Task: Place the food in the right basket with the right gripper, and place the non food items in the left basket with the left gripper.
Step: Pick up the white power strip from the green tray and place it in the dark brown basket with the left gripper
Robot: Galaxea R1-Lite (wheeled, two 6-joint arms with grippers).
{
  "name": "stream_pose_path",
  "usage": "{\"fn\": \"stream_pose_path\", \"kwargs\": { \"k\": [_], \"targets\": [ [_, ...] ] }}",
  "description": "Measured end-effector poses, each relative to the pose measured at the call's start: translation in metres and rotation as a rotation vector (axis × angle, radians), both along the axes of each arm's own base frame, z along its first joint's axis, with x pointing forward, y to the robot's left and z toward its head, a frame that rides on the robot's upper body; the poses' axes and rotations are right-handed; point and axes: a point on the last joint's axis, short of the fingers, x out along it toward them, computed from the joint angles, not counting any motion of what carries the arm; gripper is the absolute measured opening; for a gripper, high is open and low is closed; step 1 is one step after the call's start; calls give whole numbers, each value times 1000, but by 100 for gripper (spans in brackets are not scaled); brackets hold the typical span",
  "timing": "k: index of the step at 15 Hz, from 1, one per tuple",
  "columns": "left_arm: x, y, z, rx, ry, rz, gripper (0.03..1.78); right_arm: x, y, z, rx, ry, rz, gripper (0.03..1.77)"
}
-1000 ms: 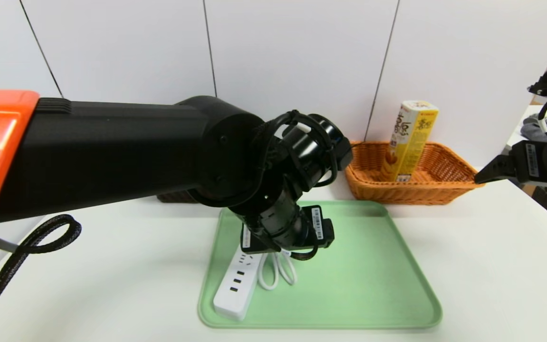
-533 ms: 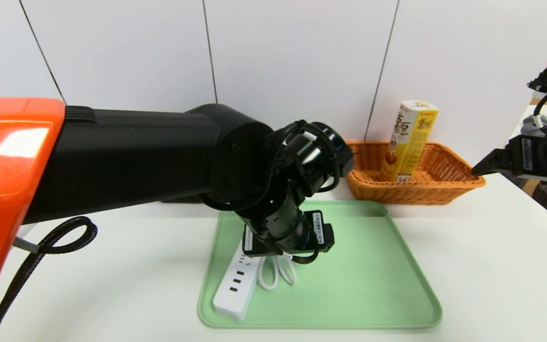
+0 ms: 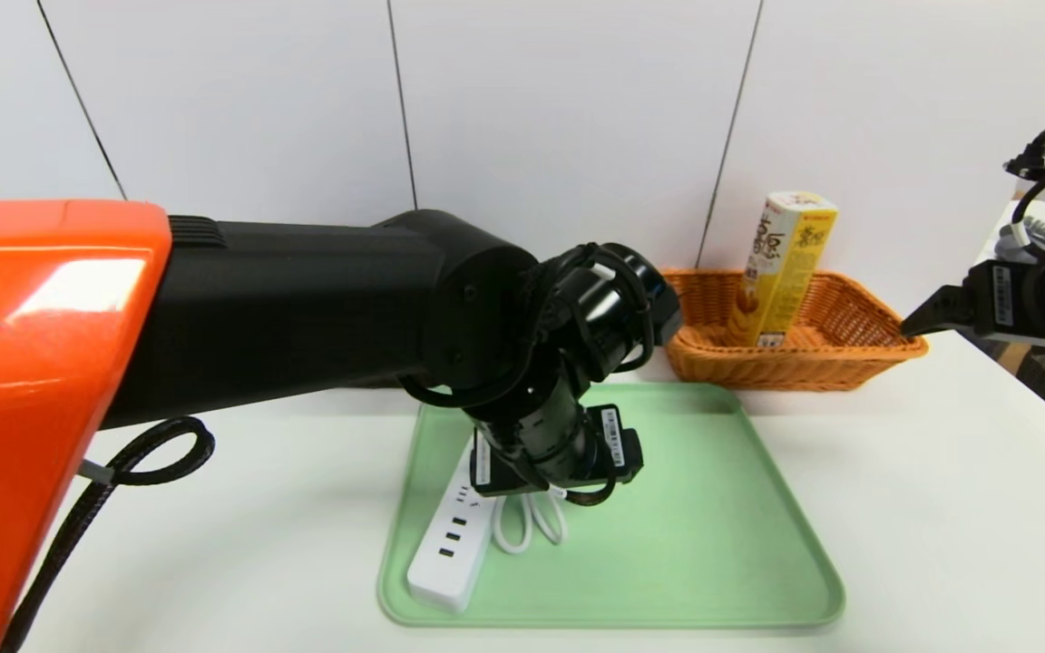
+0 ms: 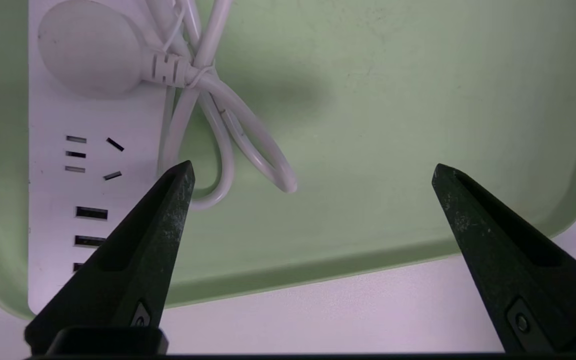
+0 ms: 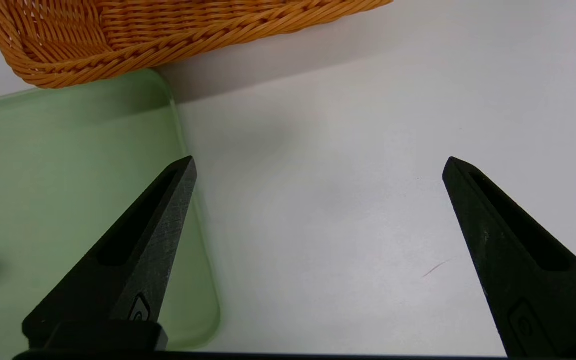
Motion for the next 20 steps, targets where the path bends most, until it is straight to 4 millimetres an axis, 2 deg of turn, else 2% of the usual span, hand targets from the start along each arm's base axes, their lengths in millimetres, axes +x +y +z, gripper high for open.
{"fn": "stream_pose_path", "kwargs": {
  "k": [8,20],
  "targets": [
    [16,-2,-22,31,35,47,169,3,-6,-2,-1,6,-26,170],
    [22,-7,-27,19,46,76,169,3,-8,-2,-3,8,-32,170]
  ]
}}
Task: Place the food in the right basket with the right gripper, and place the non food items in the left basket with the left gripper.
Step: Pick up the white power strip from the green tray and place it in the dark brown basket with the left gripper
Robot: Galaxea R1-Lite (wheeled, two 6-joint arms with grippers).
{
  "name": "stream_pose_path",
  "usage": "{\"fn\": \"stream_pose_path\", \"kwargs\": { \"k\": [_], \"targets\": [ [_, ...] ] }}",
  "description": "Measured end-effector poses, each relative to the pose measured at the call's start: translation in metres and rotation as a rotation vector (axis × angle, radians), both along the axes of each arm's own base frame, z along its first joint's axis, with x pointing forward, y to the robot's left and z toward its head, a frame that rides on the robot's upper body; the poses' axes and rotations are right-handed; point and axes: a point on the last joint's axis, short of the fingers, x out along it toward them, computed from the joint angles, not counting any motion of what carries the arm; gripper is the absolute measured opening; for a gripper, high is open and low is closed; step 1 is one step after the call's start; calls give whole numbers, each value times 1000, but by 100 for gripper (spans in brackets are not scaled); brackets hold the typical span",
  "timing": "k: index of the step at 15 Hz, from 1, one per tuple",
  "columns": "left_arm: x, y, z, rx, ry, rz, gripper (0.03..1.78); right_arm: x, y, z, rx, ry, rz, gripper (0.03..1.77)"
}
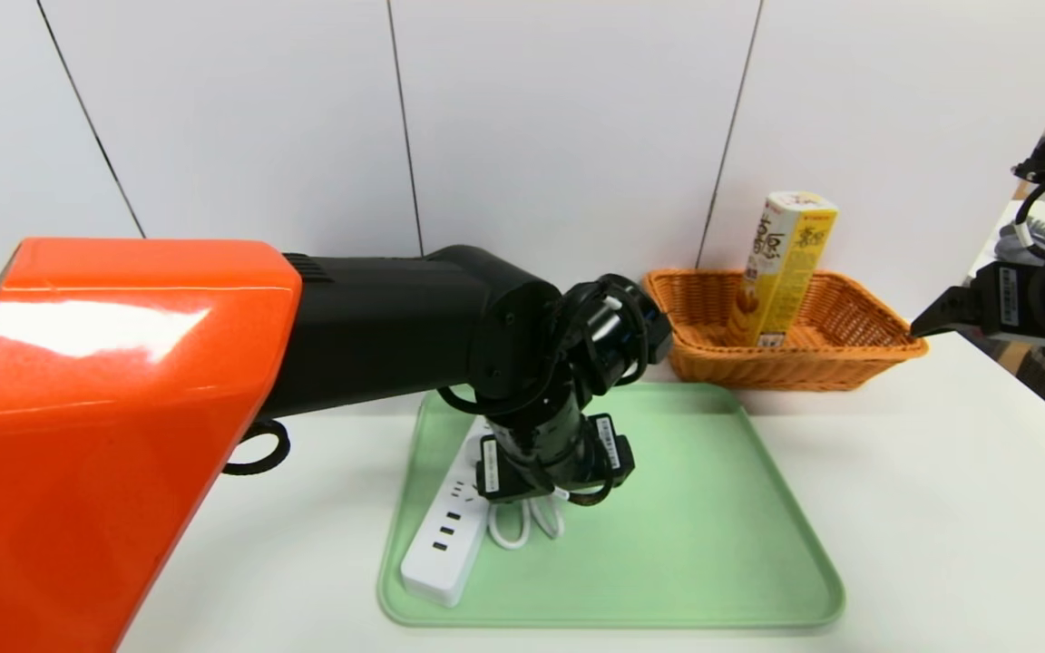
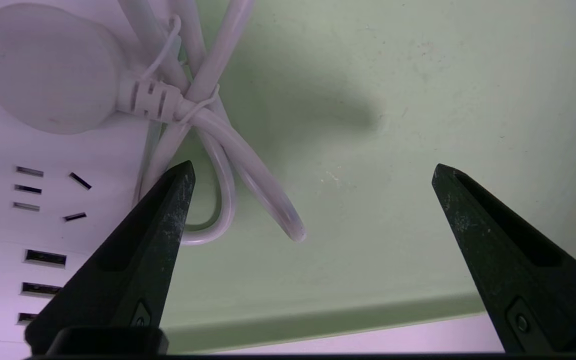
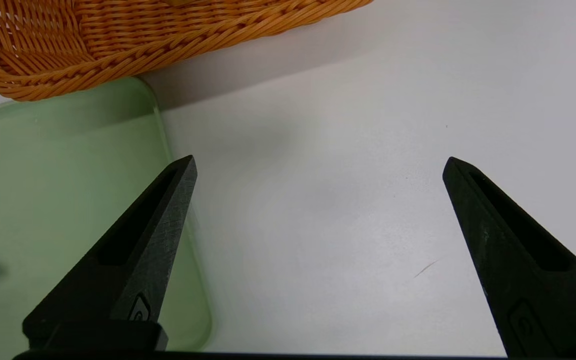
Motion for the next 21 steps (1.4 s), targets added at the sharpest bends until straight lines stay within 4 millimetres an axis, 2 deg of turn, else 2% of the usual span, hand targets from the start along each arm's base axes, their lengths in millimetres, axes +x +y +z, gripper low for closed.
{"fn": "stream_pose_path", "kwargs": {
  "k": [8,21],
  "targets": [
    [2,-3,-8,14,10,-1,169,2,-4,2,0,-21,-15,170],
    [7,-10,-10,9,0,-7,169,7,-8,0,-9,-37,-19,170]
  ]
}}
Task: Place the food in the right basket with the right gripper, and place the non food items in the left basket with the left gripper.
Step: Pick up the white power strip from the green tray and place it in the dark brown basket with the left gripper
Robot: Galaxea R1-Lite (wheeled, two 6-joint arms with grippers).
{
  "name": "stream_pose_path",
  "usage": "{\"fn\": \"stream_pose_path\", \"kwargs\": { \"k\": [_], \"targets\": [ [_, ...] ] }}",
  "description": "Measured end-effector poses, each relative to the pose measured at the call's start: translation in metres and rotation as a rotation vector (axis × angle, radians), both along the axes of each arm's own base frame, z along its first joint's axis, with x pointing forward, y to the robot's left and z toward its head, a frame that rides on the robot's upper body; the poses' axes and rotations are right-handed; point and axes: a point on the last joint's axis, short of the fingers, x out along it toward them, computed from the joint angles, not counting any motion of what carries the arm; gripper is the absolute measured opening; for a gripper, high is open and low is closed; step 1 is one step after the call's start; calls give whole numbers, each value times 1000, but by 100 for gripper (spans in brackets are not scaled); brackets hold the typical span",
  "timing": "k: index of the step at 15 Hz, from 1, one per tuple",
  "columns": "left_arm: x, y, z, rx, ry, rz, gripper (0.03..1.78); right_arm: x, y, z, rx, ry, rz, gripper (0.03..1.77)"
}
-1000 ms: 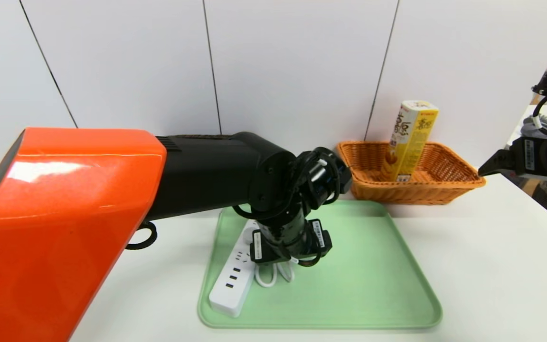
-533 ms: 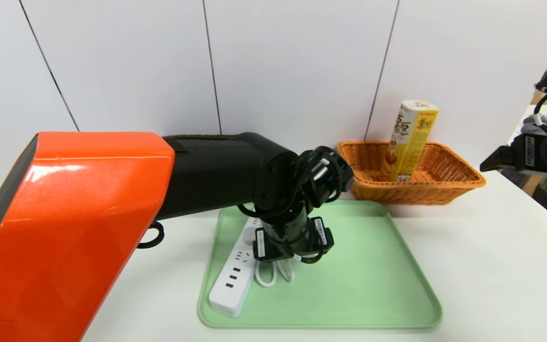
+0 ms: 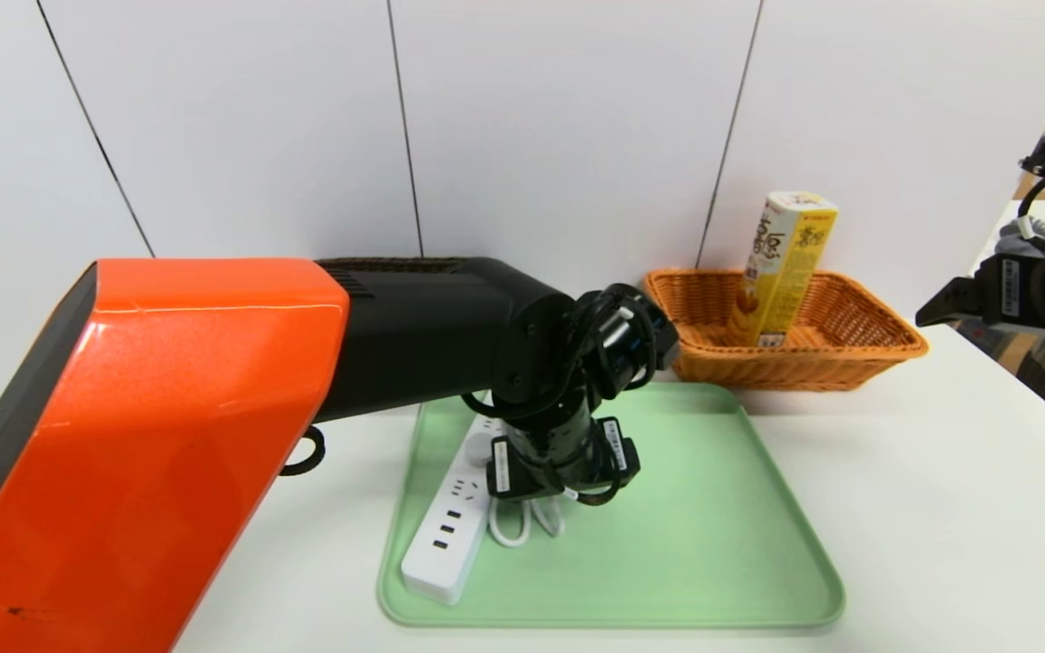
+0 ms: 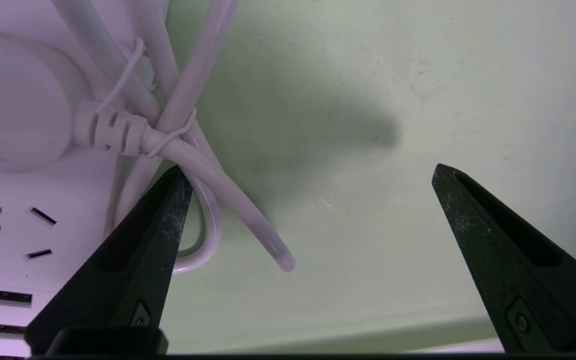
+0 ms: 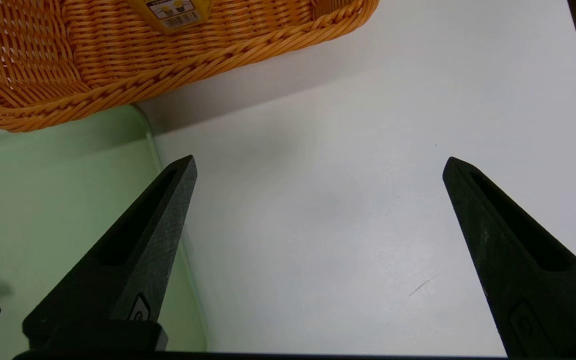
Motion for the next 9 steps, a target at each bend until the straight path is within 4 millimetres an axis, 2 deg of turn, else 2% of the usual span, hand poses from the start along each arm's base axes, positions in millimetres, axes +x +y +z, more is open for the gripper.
{"fn": "stream_pose_path", "kwargs": {
  "k": [7,8,9],
  "targets": [
    [0,0,-1,4,-1,0,169,1,0,-1,-2,-2,1,170],
    [0,0,-1,4,-2,1,160,1,0,-1,-2,-2,1,170],
    [0,0,-1,3,-3,2,143,1,0,-1,-2,0,1,170]
  ]
}}
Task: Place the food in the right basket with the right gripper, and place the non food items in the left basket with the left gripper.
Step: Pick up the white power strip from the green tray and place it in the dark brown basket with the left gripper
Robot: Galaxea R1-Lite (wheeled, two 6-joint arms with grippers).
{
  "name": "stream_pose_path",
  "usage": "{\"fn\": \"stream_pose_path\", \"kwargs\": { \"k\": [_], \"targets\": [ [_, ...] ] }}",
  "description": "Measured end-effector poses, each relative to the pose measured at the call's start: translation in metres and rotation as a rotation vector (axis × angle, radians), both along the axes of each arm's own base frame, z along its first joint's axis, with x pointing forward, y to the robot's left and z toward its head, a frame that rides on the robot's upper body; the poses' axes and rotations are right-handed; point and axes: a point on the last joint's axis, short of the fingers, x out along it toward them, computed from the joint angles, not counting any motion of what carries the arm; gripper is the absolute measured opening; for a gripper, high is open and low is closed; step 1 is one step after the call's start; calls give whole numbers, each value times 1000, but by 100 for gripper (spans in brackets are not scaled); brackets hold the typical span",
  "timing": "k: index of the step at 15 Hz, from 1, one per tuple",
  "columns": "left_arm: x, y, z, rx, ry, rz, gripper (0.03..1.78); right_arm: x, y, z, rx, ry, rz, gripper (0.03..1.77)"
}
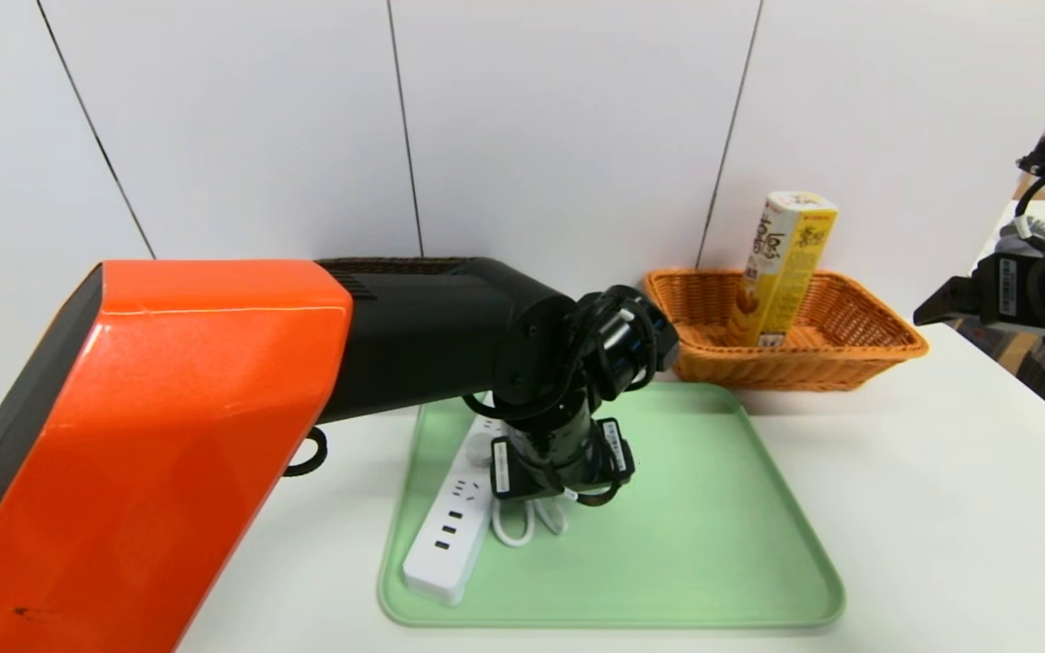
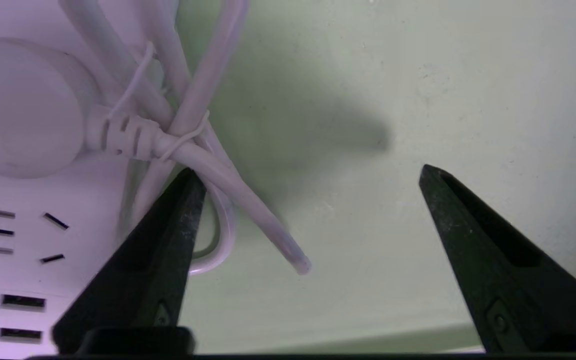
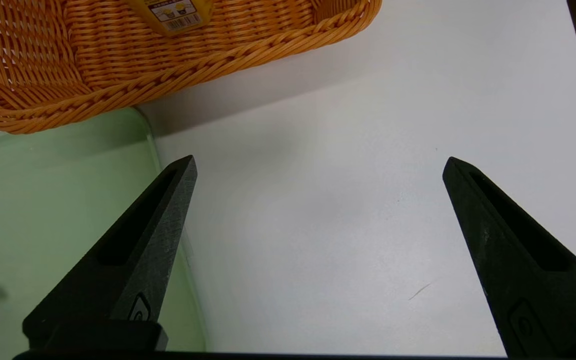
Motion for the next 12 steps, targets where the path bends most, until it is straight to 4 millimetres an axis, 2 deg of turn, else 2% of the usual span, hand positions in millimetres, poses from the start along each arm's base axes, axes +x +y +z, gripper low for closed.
{"fn": "stream_pose_path", "kwargs": {
  "k": [2,5,6,7,12],
  "targets": [
    [0,0,0,1,1,1,113,0,0,0,1,0,0,170],
    [0,0,0,1,1,1,81,0,0,0,0,0,0,170],
    [0,0,0,1,2,2,64,0,0,0,0,-1,0,170],
    [0,1,0,3,3,3,16,0,0,0,0,-1,0,170],
    [-1,1,3,-7,0,13,15,-1,0,1,5,-3,4,170]
  ]
}}
